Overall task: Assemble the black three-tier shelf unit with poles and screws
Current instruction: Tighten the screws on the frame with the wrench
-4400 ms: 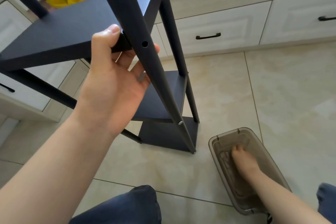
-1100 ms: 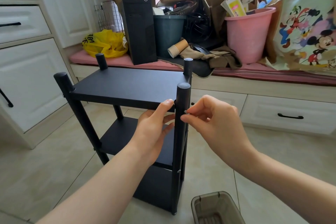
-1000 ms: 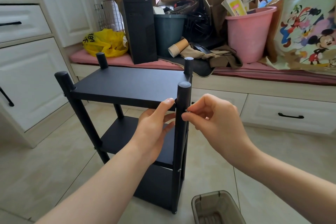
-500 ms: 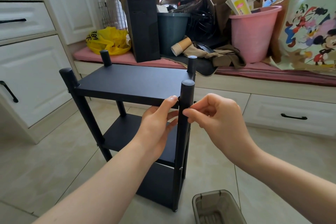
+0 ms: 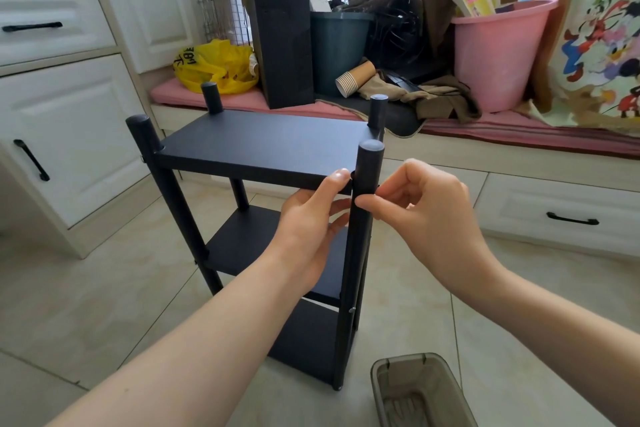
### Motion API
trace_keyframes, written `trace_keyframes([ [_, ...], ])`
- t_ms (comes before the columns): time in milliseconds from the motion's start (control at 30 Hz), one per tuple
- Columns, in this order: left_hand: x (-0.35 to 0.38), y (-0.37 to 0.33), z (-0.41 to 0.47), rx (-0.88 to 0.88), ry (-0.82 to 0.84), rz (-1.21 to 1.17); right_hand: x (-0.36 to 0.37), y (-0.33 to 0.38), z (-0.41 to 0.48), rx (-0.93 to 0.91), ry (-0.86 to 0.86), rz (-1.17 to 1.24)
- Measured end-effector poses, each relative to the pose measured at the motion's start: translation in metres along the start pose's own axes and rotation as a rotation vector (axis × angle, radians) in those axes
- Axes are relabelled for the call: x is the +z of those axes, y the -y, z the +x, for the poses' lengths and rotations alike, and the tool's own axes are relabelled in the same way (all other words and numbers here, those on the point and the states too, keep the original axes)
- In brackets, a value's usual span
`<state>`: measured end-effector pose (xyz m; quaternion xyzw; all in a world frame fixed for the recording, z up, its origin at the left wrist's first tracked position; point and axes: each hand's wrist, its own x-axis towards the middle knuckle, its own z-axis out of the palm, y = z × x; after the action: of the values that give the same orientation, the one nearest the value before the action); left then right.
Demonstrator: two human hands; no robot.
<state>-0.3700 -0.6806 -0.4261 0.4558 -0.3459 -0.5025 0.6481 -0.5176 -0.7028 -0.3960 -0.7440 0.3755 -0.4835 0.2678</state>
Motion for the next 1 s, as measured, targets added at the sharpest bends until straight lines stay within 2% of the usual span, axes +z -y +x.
trace_keyframes([
  [300,-0.0003,-0.0011,-0.0001,0.008,0.028,-0.047,-0.0063,-0.0011,-0.0046,0.02,0.078,0.063],
  [567,0.0011,-0.0007,0.0001,0.032,0.012,-0.012,-0.0069,-0.0017,-0.0035,0.025,0.075,0.082],
  [733,0.0005,-0.0004,0.0018,0.041,-0.001,-0.003,-0.006,-0.0039,-0.0017,0.141,0.103,0.26],
  [1000,0.0025,0.0014,0.0012,0.043,-0.029,0.005,-0.0065,-0.0051,-0.0045,-0.041,0.089,-0.009],
])
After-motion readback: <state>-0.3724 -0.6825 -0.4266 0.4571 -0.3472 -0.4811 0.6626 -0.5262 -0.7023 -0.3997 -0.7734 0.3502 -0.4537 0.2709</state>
